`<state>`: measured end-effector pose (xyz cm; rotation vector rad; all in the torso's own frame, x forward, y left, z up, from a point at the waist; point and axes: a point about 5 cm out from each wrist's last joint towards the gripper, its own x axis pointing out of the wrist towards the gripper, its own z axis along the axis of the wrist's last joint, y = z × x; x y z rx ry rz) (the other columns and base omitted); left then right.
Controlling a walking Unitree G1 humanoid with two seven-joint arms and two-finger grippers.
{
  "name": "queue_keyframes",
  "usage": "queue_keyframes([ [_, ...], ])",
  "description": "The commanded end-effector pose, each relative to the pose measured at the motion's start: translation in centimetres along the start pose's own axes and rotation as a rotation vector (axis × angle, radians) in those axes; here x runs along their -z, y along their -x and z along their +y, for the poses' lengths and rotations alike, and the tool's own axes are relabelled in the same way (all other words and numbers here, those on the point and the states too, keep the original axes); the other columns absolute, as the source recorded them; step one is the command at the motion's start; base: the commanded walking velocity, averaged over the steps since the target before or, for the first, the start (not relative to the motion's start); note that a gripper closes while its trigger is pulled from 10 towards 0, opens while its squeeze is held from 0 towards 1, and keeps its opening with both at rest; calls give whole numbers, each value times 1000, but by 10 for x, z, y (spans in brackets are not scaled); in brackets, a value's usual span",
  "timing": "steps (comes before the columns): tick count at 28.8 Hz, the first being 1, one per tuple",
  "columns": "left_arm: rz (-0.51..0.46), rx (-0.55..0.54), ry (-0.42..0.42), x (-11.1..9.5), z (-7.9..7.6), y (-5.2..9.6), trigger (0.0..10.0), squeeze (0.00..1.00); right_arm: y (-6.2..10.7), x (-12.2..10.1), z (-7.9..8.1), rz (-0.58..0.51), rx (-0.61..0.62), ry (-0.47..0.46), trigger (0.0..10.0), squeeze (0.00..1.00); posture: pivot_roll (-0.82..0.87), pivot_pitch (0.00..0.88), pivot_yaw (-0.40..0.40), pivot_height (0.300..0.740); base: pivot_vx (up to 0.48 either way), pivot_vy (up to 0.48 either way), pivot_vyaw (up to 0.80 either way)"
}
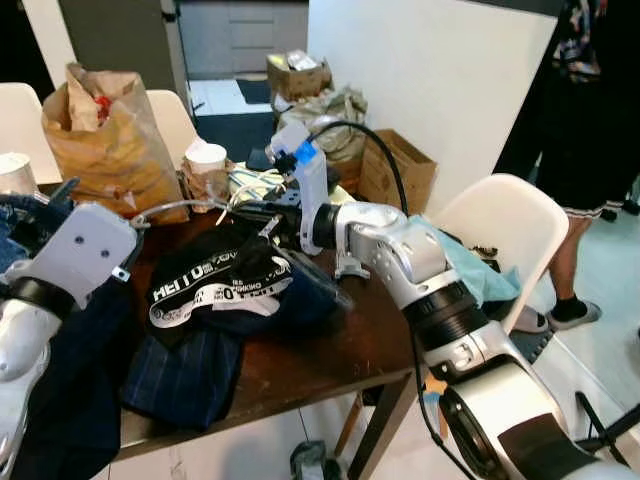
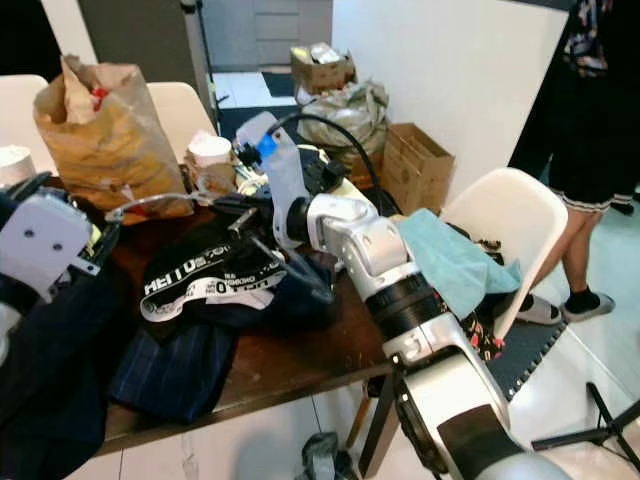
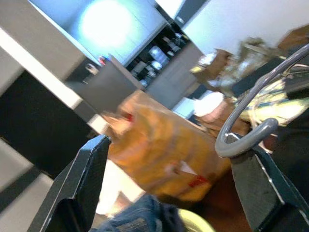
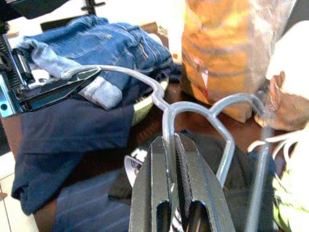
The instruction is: Hang hanger
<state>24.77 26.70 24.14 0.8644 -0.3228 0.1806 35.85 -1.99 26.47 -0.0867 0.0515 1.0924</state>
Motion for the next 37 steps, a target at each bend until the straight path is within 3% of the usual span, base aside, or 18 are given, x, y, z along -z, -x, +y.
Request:
queue_keyframes([
  [1, 921, -401, -169, 128, 78, 77, 10000, 0, 92, -10, -83, -95, 498, -23, 10000, 0, -26, 0, -56, 740, 0, 0, 0],
  [3, 999, -429, -161, 132, 79, 95, 10000, 0, 93, -9, -84, -82, 504, -15, 10000, 0, -24, 0, -55, 740, 0, 0, 0],
  [7, 999, -429, -161, 132, 79, 95, 10000, 0, 93, -9, -84, -82, 504, -15, 10000, 0, -24, 0, -55, 740, 0, 0, 0],
  [8, 1033, -435, -160, 134, 80, 103, 10000, 0, 93, -8, -84, -76, 506, -11, 10000, 0, -24, 0, -55, 740, 0, 0, 0],
  [9, 1065, -465, -170, 134, 86, 114, 10000, 0, 94, -6, -85, -66, 512, -10, 10000, 0, -16, 0, -67, 740, 0, 0, 0],
  [11, 1079, -511, -171, 135, 95, 121, 10000, 0, 93, -5, -85, -58, 515, -9, 10000, 0, -11, 0, -74, 740, 0, 0, 0],
  [14, 1041, -620, -113, 137, 109, 123, 10000, 0, 91, -3, -85, -49, 513, -5, 10000, 0, -8, 0, -80, 740, 0, 0, 0],
  [15, 952, -669, -7, 138, 110, 113, 10000, 0, 89, -2, -84, -53, 501, -9, 10000, 0, -3, 0, -88, 740, 0, 0, 0],
  [16, 952, -669, -7, 138, 110, 113, 10000, 0, 89, -2, -84, -53, 501, -9, 10000, 0, -3, 0, -88, 740, 0, 0, 0],
  [17, 874, -702, 72, 137, 111, 103, 10000, 0, 87, -2, -83, -56, 491, -13, 10000, 0, -3, 0, -89, 740, 0, 0, 0],
  [20, 874, -702, 72, 137, 111, 103, 10000, 0, 87, -2, -83, -56, 491, -13, 10000, 0, -3, 0, -89, 740, 0, 0, 0],
  [21, 754, -696, 152, 130, 106, 83, 10000, 0, 83, -1, -79, -63, 468, -12, 10000, 0, -7, 0, -88, 740, 0, 0, 0],
  [22, 754, -696, 152, 130, 106, 83, 10000, 0, 83, -1, -79, -63, 468, -12, 10000, 0, -7, 0, -88, 740, 0, 0, 0],
  [24, 541, -603, 273, 104, 81, 38, 10000, 0, 73, -1, -72, -81, 434, -7, 10000, 0, -14, 0, -90, 740, 0, 0, 0],
  [26, 444, -530, 304, 84, 62, 13, 10000, 0, 68, -2, -69, -98, 425, -8, 10000, 0, -16, 0, -89, 740, 0, 0, 0],
  [33, 404, -507, 312, 72, 52, 2, 10000, 0, 68, -3, -71, -121, 454, -17, 10000, 0, -9, 0, -94, 740, 0, 102, 0],
  [35, 355, -509, 327, 57, 52, -2, 10000, 0, 85, 3, -96, -156, 732, -124, 10000, 0, 12, 0, -104, 740, 0, 356, 0],
  [37, 355, -509, 327, 57, 52, -2, 10000, 0, 85, 3, -96, -156, 732, -124, 10000, 0, 12, 0, -104, 740, 0, 356, 0],
])
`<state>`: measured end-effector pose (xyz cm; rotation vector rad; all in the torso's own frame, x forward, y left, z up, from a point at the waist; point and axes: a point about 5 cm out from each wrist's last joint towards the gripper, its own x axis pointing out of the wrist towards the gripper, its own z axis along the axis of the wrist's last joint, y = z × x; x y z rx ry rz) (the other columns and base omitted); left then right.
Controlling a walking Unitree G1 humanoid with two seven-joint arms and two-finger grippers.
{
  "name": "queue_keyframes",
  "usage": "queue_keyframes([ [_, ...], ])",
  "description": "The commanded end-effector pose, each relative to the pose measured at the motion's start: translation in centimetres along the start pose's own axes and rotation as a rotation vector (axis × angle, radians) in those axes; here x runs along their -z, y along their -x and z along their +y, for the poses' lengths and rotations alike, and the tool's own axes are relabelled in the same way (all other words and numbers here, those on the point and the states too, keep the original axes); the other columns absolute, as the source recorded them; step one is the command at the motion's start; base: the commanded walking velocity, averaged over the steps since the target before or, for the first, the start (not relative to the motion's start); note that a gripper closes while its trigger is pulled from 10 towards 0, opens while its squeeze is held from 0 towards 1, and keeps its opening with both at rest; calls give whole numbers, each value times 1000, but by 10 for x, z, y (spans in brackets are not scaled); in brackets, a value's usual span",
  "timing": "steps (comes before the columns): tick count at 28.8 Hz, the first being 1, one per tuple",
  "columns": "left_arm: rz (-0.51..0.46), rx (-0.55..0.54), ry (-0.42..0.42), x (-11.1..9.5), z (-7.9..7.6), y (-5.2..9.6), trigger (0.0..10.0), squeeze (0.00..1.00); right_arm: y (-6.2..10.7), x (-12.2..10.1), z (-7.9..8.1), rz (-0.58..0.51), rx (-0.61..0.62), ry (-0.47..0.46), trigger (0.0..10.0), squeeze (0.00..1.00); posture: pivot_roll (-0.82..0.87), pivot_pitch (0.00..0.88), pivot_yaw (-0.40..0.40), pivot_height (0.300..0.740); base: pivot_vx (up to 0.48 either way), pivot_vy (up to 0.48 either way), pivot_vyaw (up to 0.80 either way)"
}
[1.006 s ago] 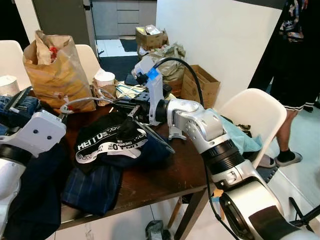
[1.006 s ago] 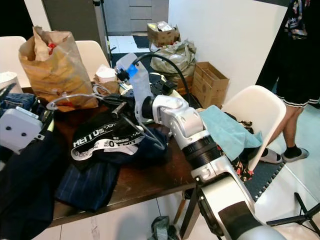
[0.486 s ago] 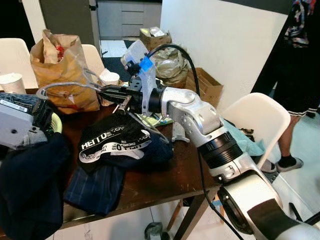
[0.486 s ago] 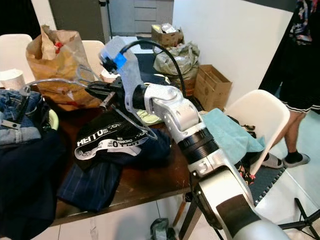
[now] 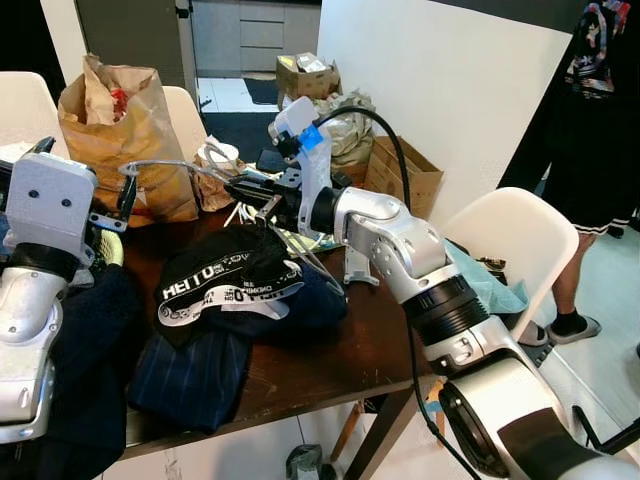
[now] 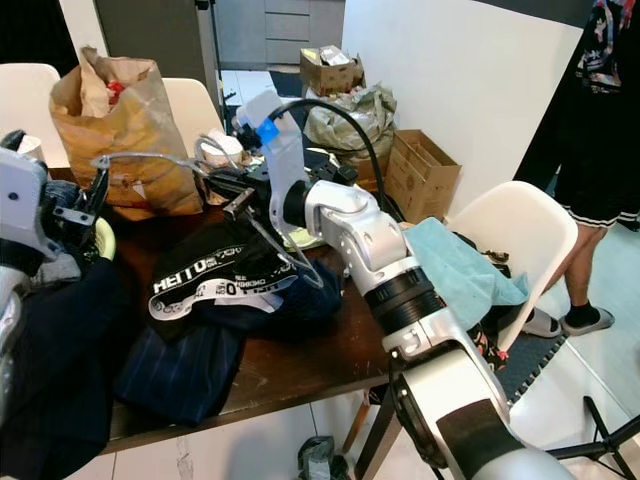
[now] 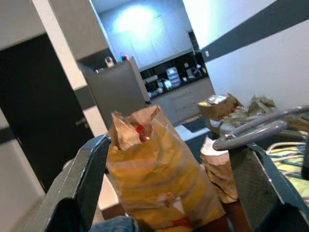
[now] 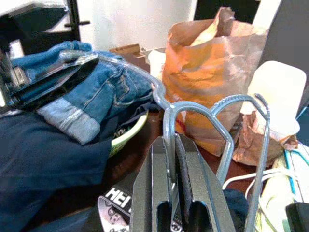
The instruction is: Hang hanger
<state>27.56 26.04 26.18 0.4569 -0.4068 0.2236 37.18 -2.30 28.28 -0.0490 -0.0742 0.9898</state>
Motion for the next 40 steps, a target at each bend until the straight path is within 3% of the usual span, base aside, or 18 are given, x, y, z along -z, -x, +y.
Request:
queue_keyframes([
  [1, 259, -444, -83, 38, 77, 24, 10000, 0, 90, 18, -101, -33, 749, -175, 10000, 0, 21, 0, -108, 740, 0, 356, 0],
  [2, 259, -444, -83, 38, 77, 24, 10000, 0, 90, 18, -101, -33, 749, -175, 10000, 0, 21, 0, -108, 740, 0, 356, 0],
  [4, 239, -465, -119, 26, 92, 25, 10000, 0, 112, 27, -117, -86, 902, -311, 10000, 0, 31, 0, -109, 740, 0, 356, 0],
  [7, 234, -477, -149, 17, 104, 26, 10000, 0, 129, 31, -126, -165, 982, -428, 10000, 0, 32, 0, -104, 740, 0, 356, 0],
  [10, 231, -449, -167, 12, 103, 22, 10000, 0, 136, 36, -129, -210, 1021, -507, 10000, 0, 32, 0, -99, 740, 0, 333, 0],
  [13, 230, -411, -160, 12, 97, 19, 10000, 0, 133, 38, -127, -201, 1006, -508, 10000, 0, 30, 0, -97, 740, 0, 259, 0],
  [14, 229, -343, -130, 13, 86, 15, 10000, 0, 126, 34, -124, -195, 959, -446, 10000, 0, 25, 0, -95, 740, 0, 0, 0],
  [17, 229, -294, -108, 13, 78, 12, 10000, 0, 121, 31, -121, -192, 924, -402, 10000, 0, 25, 0, -95, 740, 0, 0, 0],
  [19, 273, -120, -10, 18, 47, 6, 10000, 0, 109, 17, -112, -226, 807, -309, 10000, 0, 15, 0, -87, 740, 0, 0, 0],
  [21, 273, -120, -10, 18, 47, 6, 10000, 0, 109, 17, -112, -226, 807, -309, 10000, 0, 15, 0, -87, 740, 0, 0, 0],
  [22, 295, -45, 9, 21, 32, 5, 10000, 0, 103, 8, -106, -244, 730, -253, 10000, 0, 8, 0, -83, 740, 0, 0, 0],
  [23, 295, -45, 9, 21, 32, 5, 10000, 0, 103, 8, -106, -244, 730, -253, 10000, 0, 8, 0, -83, 740, 0, 0, 0],
  [26, 310, 37, 44, 23, 13, 2, 10000, 0, 86, -6, -77, -209, 454, 22, 10000, 0, -7, 0, -76, 740, 0, 0, 0],
  [27, 302, 44, 52, 21, 11, -1, 10000, 0, 82, -6, -68, -195, 386, 65, 10000, 0, -12, 0, -71, 740, 0, 0, 0],
  [34, 271, 42, 46, 14, 14, -6, 10000, 0, 79, -4, -63, -193, 351, 60, 10000, 0, -13, 0, -71, 740, 0, 0, 0],
  [37, 253, -145, -32, 7, 54, -6, 10000, 0, 84, -4, -75, -204, 483, 31, 10000, 0, -10, 0, -71, 740, 0, 0, 0],
  [39, 254, -206, -78, 5, 68, -5, 10000, 0, 87, -4, -80, -203, 527, 23, 10000, 0, -7, 0, -72, 740, 0, 0, 0],
  [40, 254, -206, -78, 5, 68, -5, 10000, 0, 87, -4, -80, -203, 527, 23, 10000, 0, -7, 0, -72, 740, 0, 0, 0],
])
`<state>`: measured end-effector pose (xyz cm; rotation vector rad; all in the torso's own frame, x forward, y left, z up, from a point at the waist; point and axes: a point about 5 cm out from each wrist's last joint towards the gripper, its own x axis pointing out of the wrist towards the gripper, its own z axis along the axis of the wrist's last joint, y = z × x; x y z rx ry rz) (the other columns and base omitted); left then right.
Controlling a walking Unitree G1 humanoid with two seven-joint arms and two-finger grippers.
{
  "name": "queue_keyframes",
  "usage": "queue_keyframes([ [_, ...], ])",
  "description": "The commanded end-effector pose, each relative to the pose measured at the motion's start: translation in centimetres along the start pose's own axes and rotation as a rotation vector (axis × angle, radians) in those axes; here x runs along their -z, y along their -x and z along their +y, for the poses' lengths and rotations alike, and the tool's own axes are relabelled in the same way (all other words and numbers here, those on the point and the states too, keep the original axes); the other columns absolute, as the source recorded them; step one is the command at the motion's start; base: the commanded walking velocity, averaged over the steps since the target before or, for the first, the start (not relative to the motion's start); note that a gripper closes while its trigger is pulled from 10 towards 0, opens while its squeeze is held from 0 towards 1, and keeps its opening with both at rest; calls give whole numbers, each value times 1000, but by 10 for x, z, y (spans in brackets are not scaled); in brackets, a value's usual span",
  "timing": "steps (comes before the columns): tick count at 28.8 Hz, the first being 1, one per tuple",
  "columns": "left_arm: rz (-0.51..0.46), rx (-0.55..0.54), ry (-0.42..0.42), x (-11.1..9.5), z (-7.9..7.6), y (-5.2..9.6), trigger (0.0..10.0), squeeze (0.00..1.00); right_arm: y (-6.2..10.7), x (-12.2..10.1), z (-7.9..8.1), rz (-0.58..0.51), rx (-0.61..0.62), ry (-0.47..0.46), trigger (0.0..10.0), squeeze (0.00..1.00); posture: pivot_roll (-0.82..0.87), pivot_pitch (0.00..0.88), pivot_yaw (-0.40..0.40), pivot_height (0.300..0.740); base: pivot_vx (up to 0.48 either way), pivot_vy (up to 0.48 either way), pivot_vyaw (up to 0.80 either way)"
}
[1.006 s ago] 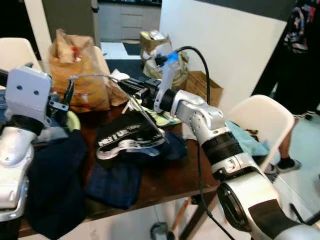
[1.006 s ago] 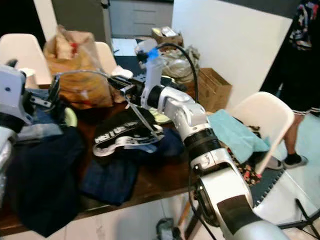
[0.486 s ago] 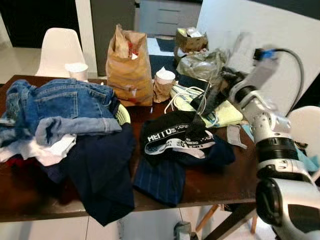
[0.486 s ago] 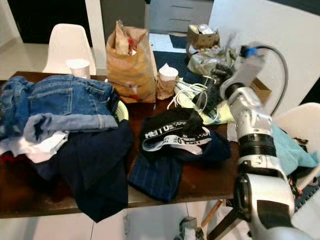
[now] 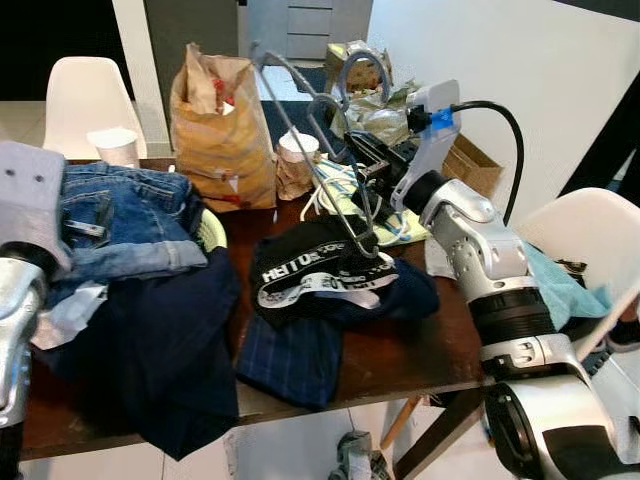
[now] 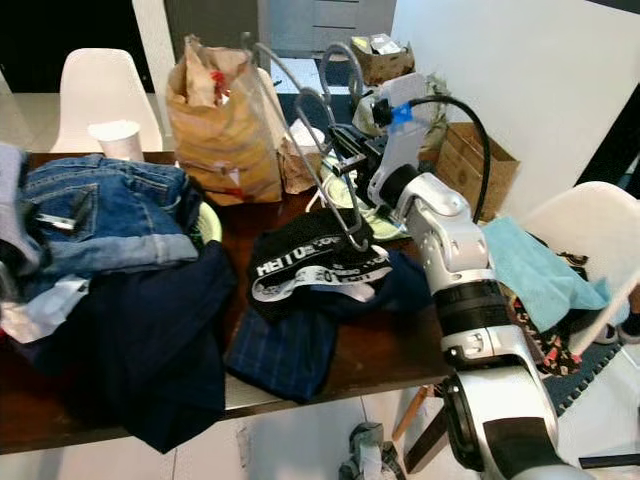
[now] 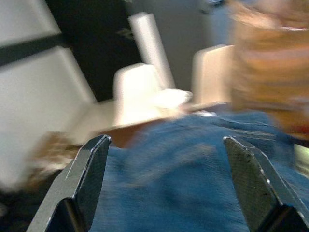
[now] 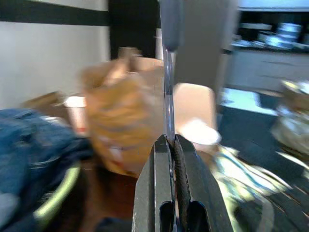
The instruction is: Hang hanger
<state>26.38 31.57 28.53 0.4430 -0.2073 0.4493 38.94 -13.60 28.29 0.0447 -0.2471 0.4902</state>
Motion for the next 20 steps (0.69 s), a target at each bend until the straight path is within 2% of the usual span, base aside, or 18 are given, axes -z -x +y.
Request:
queue_keyframes([
  [1, 16, -39, -21, 3, 7, -1, 10000, 0, -1, -6, -3, -24, 25, 5, 10000, 0, -7, 0, -72, 740, 0, 0, 0],
  [2, 20, -103, -65, 2, 22, -1, 10000, 0, 0, -6, -8, -22, 58, 1, 10000, 0, -4, 0, -73, 740, 0, 292, 0],
  [3, 20, -103, -65, 2, 22, -1, 10000, 0, 0, -6, -8, -22, 58, 1, 10000, 0, -4, 0, -73, 740, 0, 292, 0],
  [5, 32, -210, -136, 2, 46, 0, 10000, 0, 1, -5, -16, -16, 108, -3, 10000, 0, -1, 0, -74, 740, 0, 384, 0],
  [9, 40, -238, -153, 3, 53, 1, 10000, 0, 3, -5, -18, -13, 117, -1, 10000, 0, -1, 0, -73, 740, 0, 390, 0],
  [14, 48, -216, -142, 7, 49, -1, 10000, 0, 3, -5, -17, -12, 115, 2, 10000, 0, -4, 0, -74, 740, 0, 391, 0],
  [15, 54, -164, -85, 12, 34, -3, 10000, 0, 3, -5, -17, -13, 115, 3, 10000, 0, -11, 0, -72, 740, 0, 0, 0],
  [20, 52, -120, -18, 15, 21, -5, 10000, 0, 3, -5, -17, -13, 118, 5, 10000, 0, -17, 0, -70, 740, 0, 0, 0],
])
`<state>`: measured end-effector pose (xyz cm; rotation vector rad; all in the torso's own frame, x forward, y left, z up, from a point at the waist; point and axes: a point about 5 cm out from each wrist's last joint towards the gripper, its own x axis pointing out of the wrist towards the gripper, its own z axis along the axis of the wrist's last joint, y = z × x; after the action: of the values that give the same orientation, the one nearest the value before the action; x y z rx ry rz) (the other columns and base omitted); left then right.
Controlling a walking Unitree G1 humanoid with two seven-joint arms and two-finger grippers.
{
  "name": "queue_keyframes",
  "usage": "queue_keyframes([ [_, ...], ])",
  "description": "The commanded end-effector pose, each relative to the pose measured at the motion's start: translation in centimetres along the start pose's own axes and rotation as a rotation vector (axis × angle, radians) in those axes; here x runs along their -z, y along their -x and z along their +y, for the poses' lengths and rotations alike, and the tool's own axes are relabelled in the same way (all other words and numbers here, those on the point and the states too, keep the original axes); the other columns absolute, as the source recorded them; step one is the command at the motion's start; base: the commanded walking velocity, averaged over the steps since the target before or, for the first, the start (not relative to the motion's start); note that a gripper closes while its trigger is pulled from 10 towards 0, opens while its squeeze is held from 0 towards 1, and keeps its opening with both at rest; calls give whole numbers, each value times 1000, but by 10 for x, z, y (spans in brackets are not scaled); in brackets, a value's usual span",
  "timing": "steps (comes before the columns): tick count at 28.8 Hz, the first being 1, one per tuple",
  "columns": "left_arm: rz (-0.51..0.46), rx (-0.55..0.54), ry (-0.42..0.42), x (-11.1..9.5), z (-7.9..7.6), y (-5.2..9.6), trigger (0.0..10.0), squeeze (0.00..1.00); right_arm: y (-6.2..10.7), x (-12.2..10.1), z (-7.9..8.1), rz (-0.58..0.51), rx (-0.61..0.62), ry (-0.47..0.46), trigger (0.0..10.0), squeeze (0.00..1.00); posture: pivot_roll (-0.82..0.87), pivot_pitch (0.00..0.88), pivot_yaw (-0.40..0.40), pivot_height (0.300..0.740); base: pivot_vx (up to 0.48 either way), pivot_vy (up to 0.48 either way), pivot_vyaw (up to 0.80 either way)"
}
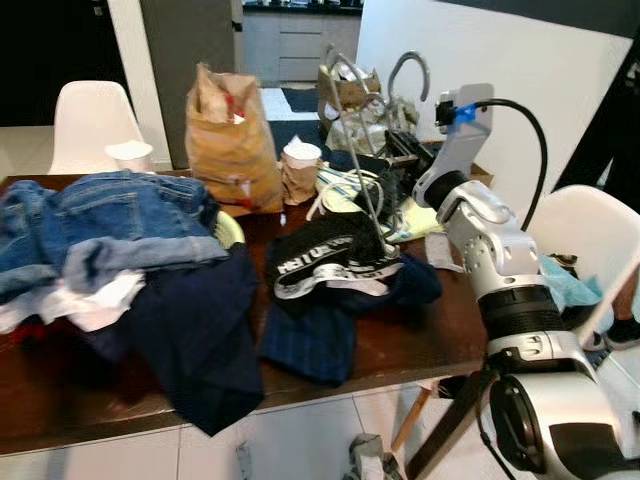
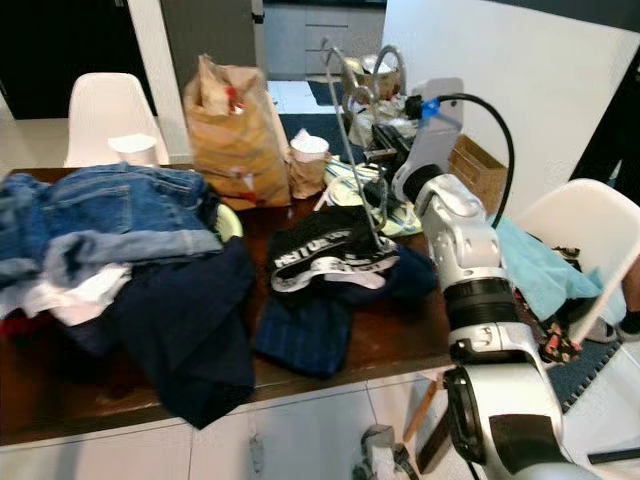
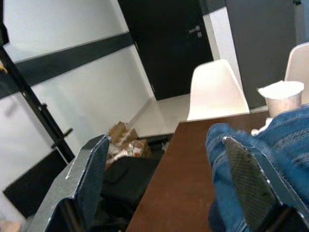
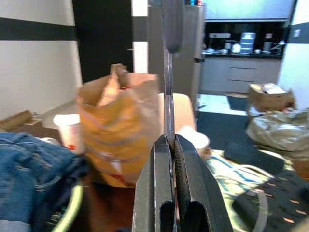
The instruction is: Hang hanger
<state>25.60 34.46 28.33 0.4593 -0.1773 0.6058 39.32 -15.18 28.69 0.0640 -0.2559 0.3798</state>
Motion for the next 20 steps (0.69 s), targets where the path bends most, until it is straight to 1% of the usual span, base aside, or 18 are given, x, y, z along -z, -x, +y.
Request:
queue_keyframes([
  [1, -1, 23, 25, 1, -6, -1, 10000, 0, 0, -1, -1, 0, 7, 8, 10000, 0, -17, 0, -70, 740, 0, 0, 0],
  [2, -1, 23, 25, 1, -6, -1, 10000, 0, 0, -1, -1, 0, 7, 8, 10000, 0, -17, 0, -70, 740, 0, 0, 0],
  [3, -1, 49, 57, 1, -12, -1, 10000, 0, 0, -1, -1, 0, 10, 9, 10000, 0, -17, 0, -70, 740, 0, 0, 0],
  [4, -1, 49, 57, 1, -12, -1, 10000, 0, 0, -1, -1, 0, 10, 9, 10000, 0, -17, 0, -70, 740, 0, 0, 0],
  [5, -4, 79, 84, 1, -20, 0, 10000, 0, 0, -1, -2, -1, 16, 9, 10000, 0, -20, 0, -68, 740, 0, 0, 0],
  [6, -4, 79, 84, 1, -20, 0, 10000, 0, 0, -1, -2, -1, 16, 9, 10000, 0, -20, 0, -68, 740, 0, 0, 0],
  [7, -2, 96, 99, 0, -25, 0, 10000, 0, 0, -1, -2, -1, 19, 10, 10000, 0, -21, 0, -67, 740, 480, 0, 0],
  [8, -2, 96, 99, 0, -25, 0, 10000, 0, 0, -1, -2, -1, 19, 10, 10000, 0, -21, 0, -67, 740, 480, 0, 0],
  [10, -1, 113, 105, 0, -30, 0, 10000, 0, 1, 1, 0, 0, 19, 10, 10000, 0, -18, 0, -66, 740, 480, 0, 0],
  [20, -7, 113, 88, 0, -31, -1, 10000, 0, 0, 3, 2, 2, 12, 4, 10000, 0, -13, 0, -66, 740, 480, 0, 0],
])
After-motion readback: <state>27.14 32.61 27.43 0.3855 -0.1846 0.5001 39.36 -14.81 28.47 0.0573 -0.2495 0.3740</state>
